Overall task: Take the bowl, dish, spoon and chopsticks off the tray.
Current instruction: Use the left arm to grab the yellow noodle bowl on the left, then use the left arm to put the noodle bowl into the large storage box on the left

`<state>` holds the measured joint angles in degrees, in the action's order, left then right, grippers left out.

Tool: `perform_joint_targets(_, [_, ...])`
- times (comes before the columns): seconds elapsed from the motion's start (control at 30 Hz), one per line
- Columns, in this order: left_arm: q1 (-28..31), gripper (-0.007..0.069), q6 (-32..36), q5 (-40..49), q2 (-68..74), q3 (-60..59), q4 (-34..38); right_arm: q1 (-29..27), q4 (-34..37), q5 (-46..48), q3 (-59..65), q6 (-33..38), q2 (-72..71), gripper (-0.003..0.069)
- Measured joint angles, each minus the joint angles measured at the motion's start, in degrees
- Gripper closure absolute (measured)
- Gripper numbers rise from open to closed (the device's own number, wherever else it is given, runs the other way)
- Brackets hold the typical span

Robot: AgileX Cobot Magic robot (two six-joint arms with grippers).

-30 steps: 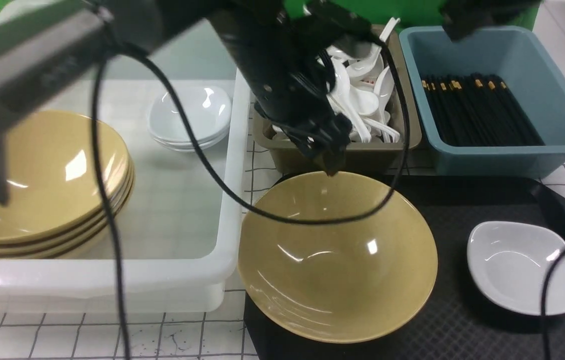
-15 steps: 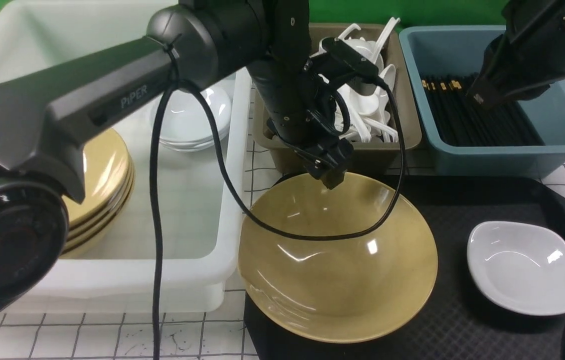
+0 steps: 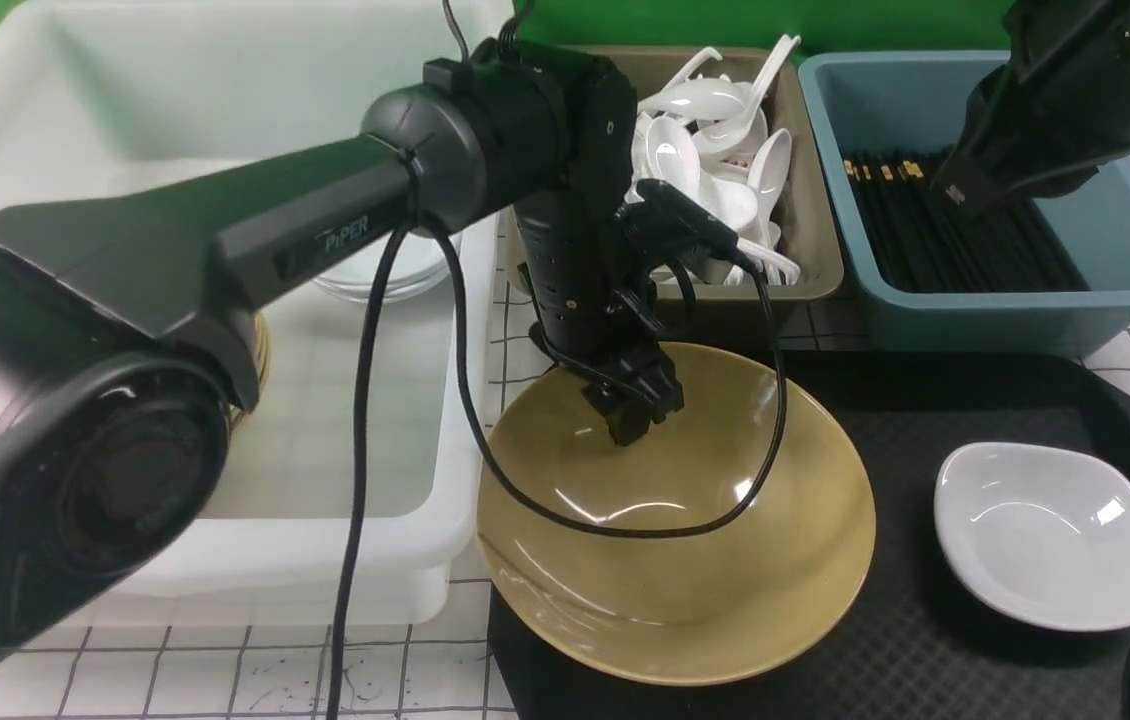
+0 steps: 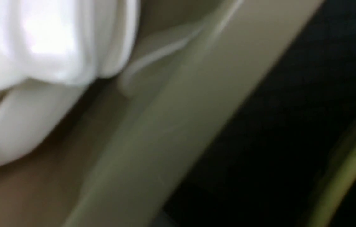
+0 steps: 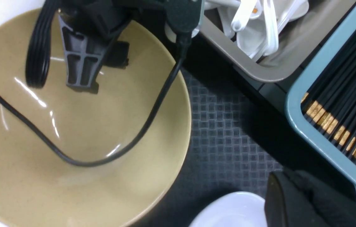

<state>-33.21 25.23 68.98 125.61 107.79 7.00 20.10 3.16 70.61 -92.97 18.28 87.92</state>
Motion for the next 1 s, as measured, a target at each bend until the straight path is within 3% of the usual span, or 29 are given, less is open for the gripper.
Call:
perform_joint_targets(0.03, [0.0, 0.0429, 0.0, 0.2, -0.1, 0.1, 0.2, 0.0, 0.0, -0.1, 0.0, 0.0, 0.0, 0.0623])
perform_joint_targets(0.07, [0.1, 0.0486, -0.4, 1.5, -0.5, 0.3, 1.4, 0.0, 0.0, -0.1, 0.0, 0.0, 0.0, 0.0623])
perform_joint_targets(0.3, [0.0, 0.0603, -1.4, 3.2, -4.4, 0.4, 4.7, 0.0, 0.0, -0.1, 0.0, 0.1, -0.2, 0.0623])
perform_joint_targets(0.63, [0.9, 0.0619, -1.4, 0.7, -17.0, 0.4, 6.5, 0.0, 3.6, -0.4, -2.0, 1.6, -7.2, 0.062])
perform_joint_targets(0.83, [10.4, 0.062, -1.6, 3.5, -23.7, 0.3, 15.4, 2.6, 11.2, 0.1, -3.9, 6.8, -9.3, 0.0616])
perform_joint_targets(1.0, [24.5, 0.062, -1.6, 2.9, -30.4, -2.8, 21.2, 8.9, 11.8, -0.2, -4.0, 7.8, -9.2, 0.0615])
